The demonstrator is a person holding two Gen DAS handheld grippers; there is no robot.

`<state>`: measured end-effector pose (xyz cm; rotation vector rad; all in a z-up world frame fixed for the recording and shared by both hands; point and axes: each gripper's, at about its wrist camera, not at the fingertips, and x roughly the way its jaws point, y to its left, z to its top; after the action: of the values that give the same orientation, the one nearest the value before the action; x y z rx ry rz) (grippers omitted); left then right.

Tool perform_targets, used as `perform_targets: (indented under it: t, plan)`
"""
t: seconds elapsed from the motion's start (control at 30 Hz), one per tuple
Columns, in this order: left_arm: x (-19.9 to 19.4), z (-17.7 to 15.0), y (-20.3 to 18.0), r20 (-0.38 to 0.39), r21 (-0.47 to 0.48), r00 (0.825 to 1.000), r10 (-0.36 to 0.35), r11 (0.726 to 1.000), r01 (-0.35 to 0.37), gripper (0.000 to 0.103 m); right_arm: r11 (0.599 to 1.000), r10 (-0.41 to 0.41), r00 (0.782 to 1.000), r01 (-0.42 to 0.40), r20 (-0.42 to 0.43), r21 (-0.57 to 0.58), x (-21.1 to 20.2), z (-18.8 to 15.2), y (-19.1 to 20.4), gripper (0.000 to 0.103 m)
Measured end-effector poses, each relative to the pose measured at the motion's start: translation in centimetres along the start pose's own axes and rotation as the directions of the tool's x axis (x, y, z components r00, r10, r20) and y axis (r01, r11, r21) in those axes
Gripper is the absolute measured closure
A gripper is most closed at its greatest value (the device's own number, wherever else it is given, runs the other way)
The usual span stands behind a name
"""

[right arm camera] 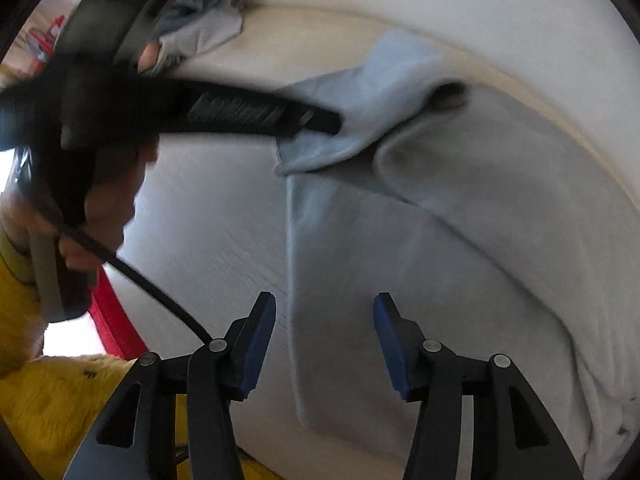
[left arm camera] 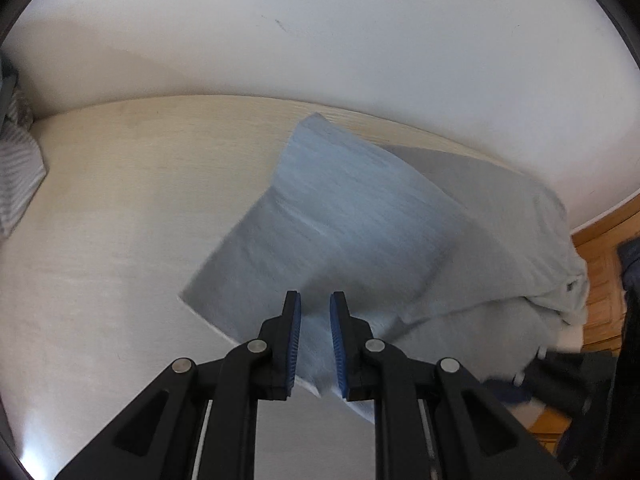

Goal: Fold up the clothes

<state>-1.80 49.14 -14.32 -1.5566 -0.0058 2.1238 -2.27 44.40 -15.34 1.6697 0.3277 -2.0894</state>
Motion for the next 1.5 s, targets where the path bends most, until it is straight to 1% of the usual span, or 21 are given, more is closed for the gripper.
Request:
perform_targets:
  t: [0.07,0.13,0.17,0.27,0.37,0.47,0.57,0.6,0.63,0.67,0.73,0.77,0.8,0.87,1.0,1.07,1.13,1.2,1.27,1.4,1.5]
  plan:
    - [0.0,0.3,0.2,0.004,-0.003,1.000,0.006,1.000,-0.006,0.090,0.999,-0.046,0.999,0.046,0.001,-0.024,0.6,0.2,1.0,0.055]
    - [-0.5,0.7,0.6,0.034,-0.019,0.999,-0.001,1.000,0.002,0.090,0.995,-0.091,0.996,0.091,0.002,-0.047,1.3,0.3,1.9,0.077]
    - [-0.7,0.9,0.9,0.049,-0.026,0.999,-0.004,1.000,0.006,0.090,0.996,-0.087,0.996,0.087,0.003,-0.035,1.3,0.5,1.8,0.095]
    - [-2.2,0.8,1.6,0.093,-0.062,0.996,-0.012,0.998,0.018,0.090,0.998,0.004,0.999,-0.007,0.050,0.061,-0.1,1.1,0.0,0.095]
    - [-4.5,-1.2,1.8,0.119,-0.081,0.993,-0.009,0.997,0.018,0.090,0.968,0.176,0.966,-0.205,0.188,0.147,-4.3,1.7,-2.5,0.096]
    - [-6.5,-3.5,1.3,0.133,-0.070,0.991,0.021,0.997,-0.012,0.090,0.863,0.403,0.853,-0.475,0.331,0.171,-8.7,2.1,-4.7,0.095]
    - [-6.1,-3.2,-0.6,0.149,-0.074,0.988,0.042,0.997,-0.031,0.090,0.666,0.641,0.655,-0.734,0.400,0.135,-9.5,1.3,-5.7,0.095]
    - [-6.1,-3.2,-1.0,0.154,-0.082,0.987,0.040,0.996,-0.028,0.090,0.621,0.685,0.616,-0.773,0.389,0.132,-8.4,1.2,-5.3,0.095]
    - [-6.1,-3.2,-1.4,0.159,-0.090,0.987,0.038,0.996,-0.024,0.090,0.601,0.710,0.604,-0.788,0.362,0.135,-7.0,1.2,-4.9,0.095]
    - [-6.3,-3.4,-1.3,0.165,-0.104,0.985,0.040,0.994,-0.023,0.090,0.612,0.710,0.623,-0.776,0.329,0.148,-5.6,1.3,-4.3,0.094]
    - [-5.8,-3.4,-0.7,0.166,-0.123,0.985,0.051,0.992,-0.031,0.090,0.782,0.559,0.808,-0.589,0.188,0.205,-2.0,1.7,-2.8,0.089]
    - [-5.6,-3.4,-0.4,0.167,-0.133,0.984,0.057,0.991,-0.034,0.090,0.857,0.456,0.882,-0.470,0.115,0.211,-0.4,1.8,-2.0,0.088]
    - [-6.0,-4.2,-0.1,0.162,-0.143,0.985,0.064,0.989,-0.041,0.090,0.895,0.390,0.918,-0.396,0.072,0.206,0.6,1.8,-1.4,0.088]
    - [-6.0,-4.9,0.0,0.150,-0.159,0.986,0.075,0.986,-0.051,0.090,0.893,0.385,0.917,-0.398,0.103,0.209,0.1,1.3,-1.5,0.087]
    - [-6.4,-7.1,-0.6,0.118,-0.194,0.991,0.069,0.980,-0.045,0.090,0.889,0.322,0.915,-0.381,0.245,0.255,-2.9,-0.7,-4.6,0.068]
    - [-5.6,-8.2,-1.2,0.097,-0.207,0.994,0.051,0.978,-0.030,0.090,0.905,0.162,0.945,-0.257,0.282,0.340,-4.1,-2.8,-7.2,0.066]
    - [-4.7,-9.0,-2.0,0.074,-0.202,0.997,0.029,0.979,-0.014,0.090,0.892,-0.019,0.956,-0.116,0.293,0.437,-5.3,-5.1,-10.0,0.066]
    - [-4.3,-9.1,-4.1,0.066,-0.178,0.997,0.031,0.984,-0.019,0.090,0.858,-0.164,0.940,-0.014,0.299,0.513,-5.7,-7.4,-11.7,0.064]
    - [-4.2,-9.0,-6.4,0.079,-0.145,0.996,0.027,0.989,-0.015,0.090,0.825,-0.228,0.925,0.017,0.305,0.565,-5.7,-9.6,-13.1,0.059]
    - [-3.5,-9.1,-10.0,0.073,-0.098,0.994,0.076,0.993,-0.069,0.052,0.771,-0.275,0.926,0.052,0.258,0.635,-4.4,-13.2,-15.7,0.056]
    - [-1.8,-9.2,-11.2,0.042,-0.118,0.992,0.115,0.987,-0.109,0.051,0.729,-0.323,0.916,0.080,0.238,0.680,-3.0,-14.8,-16.6,0.056]
